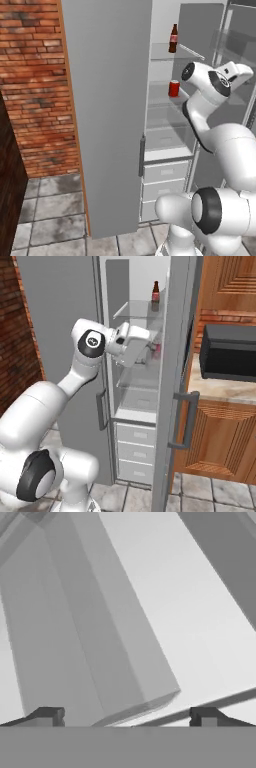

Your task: Open the fridge, grab two sodas, and place both sodas inside the bowl with ice on the dining counter.

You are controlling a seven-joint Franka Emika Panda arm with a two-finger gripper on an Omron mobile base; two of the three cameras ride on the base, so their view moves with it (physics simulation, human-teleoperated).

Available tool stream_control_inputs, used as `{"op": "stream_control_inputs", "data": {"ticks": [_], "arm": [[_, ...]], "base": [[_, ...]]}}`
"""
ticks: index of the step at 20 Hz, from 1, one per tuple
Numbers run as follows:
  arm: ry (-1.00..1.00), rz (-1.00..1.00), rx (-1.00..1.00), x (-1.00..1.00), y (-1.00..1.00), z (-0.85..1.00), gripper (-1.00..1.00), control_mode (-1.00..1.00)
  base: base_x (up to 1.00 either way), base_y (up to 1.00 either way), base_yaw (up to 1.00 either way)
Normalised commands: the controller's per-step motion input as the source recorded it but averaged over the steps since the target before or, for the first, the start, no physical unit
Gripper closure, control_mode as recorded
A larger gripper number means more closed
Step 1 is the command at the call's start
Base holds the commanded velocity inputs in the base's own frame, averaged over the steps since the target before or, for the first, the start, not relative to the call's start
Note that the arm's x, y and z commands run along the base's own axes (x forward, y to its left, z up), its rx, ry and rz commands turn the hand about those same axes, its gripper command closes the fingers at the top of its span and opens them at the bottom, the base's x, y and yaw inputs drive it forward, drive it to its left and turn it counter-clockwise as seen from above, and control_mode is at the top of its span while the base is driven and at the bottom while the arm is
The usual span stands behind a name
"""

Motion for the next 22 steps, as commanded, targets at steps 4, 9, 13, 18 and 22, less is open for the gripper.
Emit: {"op": "stream_control_inputs", "data": {"ticks": [4,9,13,18,22], "arm": [[-0.08,0.00,0.00,0.00,-0.65,0.00,-1.00,-1.00],[-0.08,0.00,0.00,0.00,-0.59,0.03,-1.00,-1.00],[-0.06,0.00,0.00,0.00,-0.54,0.03,-1.00,-1.00],[-0.07,0.00,0.00,0.00,-0.51,0.05,-1.00,-1.00],[-0.05,0.00,0.00,0.00,-0.63,0.01,-1.00,-1.00]], "base": [[0.00,0.00,0.00],[0.00,0.00,0.00],[0.00,0.00,0.00],[0.00,0.00,0.00],[0.00,0.00,0.00]]}}
